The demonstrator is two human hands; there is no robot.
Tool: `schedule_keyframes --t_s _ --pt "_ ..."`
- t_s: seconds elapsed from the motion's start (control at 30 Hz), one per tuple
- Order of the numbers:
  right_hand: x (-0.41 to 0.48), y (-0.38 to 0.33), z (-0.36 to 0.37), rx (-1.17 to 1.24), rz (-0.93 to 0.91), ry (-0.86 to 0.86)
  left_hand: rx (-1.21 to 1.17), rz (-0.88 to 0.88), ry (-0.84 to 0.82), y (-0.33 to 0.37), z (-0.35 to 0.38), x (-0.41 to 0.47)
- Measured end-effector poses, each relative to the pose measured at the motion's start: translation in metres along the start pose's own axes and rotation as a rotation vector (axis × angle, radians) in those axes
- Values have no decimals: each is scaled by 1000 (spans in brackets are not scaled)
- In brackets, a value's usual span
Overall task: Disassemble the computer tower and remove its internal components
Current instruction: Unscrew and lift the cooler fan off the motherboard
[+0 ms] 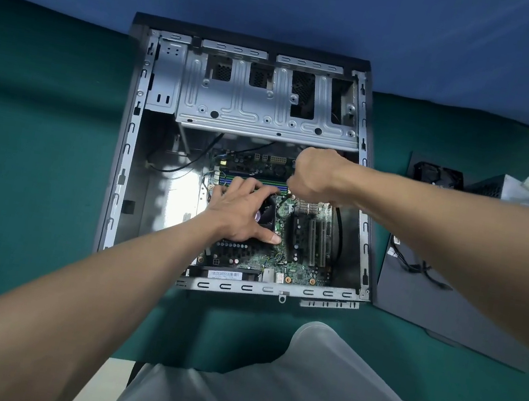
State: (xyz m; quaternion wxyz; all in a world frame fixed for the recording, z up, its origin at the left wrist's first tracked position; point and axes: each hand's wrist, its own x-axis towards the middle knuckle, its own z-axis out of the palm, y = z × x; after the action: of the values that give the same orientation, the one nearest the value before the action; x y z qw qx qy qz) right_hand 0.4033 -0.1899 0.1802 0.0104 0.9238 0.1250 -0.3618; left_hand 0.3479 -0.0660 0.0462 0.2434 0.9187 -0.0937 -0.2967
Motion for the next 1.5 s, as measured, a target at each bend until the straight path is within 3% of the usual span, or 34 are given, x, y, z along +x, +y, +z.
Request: schedule_keyframes --t_s 0.13,0.3,0.37,0.5,0.63,0.73,0.77,0.83,0.93,1.0,1.1,1.2,1.43,1.5 --pt "2 -3 -5 -206 -110 -15 10 -2 4 0 1 1" --pt "-10 0 -3 -673 -549 63 37 -6 11 1 1 1" --pt "-10 1 -1 -716 -645 93 40 -2 12 1 1 0" --pt "-5 8 -7 -417 -448 81 4 4 7 1 -1 -1" --pt "-1 1 1 22 -76 77 12 6 8 1 -1 -2" --pt "3 -1 -2 393 190 -118 -4 7 8 1 -1 -2" --pt "4 0 -5 418 213 -176 -8 6 9 1 -1 -1" --pt "5 -1 -7 222 124 -194 -9 6 8 1 -1 -1" --pt "-6 -4 -8 -453 -263 -53 3 -3 9 2 0 -1" --pt "-12 -6 -7 -781 -531 3 25 -8 6 3 0 -1" --pt "-14 -7 -6 -900 -667 36 47 -11 5 3 0 0" --pt "-8 -7 -7 -692 -527 75 39 -7 3 2 -1 0" --pt "5 -3 -3 455 210 -123 20 -6 0 1 -2 -1" --pt "10 -4 -4 521 299 -191 12 -8 -1 1 -1 0"
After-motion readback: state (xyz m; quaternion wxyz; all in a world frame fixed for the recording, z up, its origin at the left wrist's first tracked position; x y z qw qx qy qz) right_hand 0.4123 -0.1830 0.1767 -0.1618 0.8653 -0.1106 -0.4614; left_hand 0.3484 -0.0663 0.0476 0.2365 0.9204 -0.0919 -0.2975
